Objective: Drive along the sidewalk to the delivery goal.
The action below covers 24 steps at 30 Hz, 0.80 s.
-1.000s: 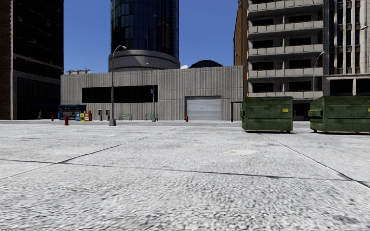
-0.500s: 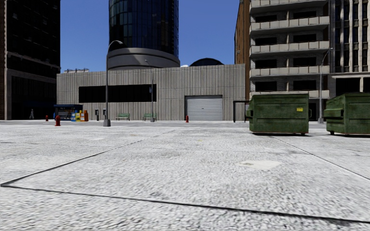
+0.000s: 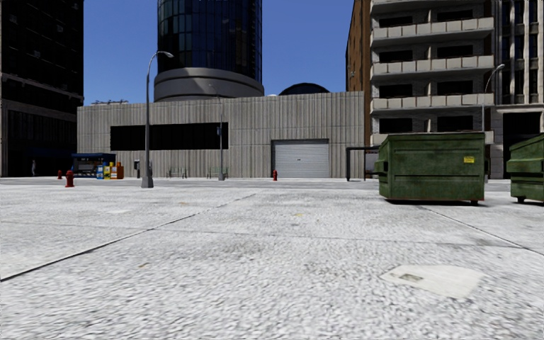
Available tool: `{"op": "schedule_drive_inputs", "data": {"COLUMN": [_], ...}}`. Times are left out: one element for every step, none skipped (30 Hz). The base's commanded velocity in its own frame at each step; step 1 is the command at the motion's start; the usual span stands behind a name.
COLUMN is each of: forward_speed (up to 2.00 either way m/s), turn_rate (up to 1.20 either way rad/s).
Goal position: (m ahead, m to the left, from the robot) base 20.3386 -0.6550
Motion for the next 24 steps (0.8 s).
{"op": "schedule_drive_inputs", "data": {"forward_speed": [2.00,2.00,2.00,2.00,2.00,2.00,2.00,2.00,2.00,2.00,2.00,2.00,2.00,2.00,2.00,2.00,2.00,2.00,2.00,2.00,2.00,2.00,2.00,2.00], "turn_rate": [0.00,0.00,0.00,0.00,0.00,0.00,0.00,0.00,0.00,0.00,0.00,0.00,0.00,0.00,0.00,0.00,0.00,0.00,0.00,0.00,0.00,0.00,0.00,0.00]}}
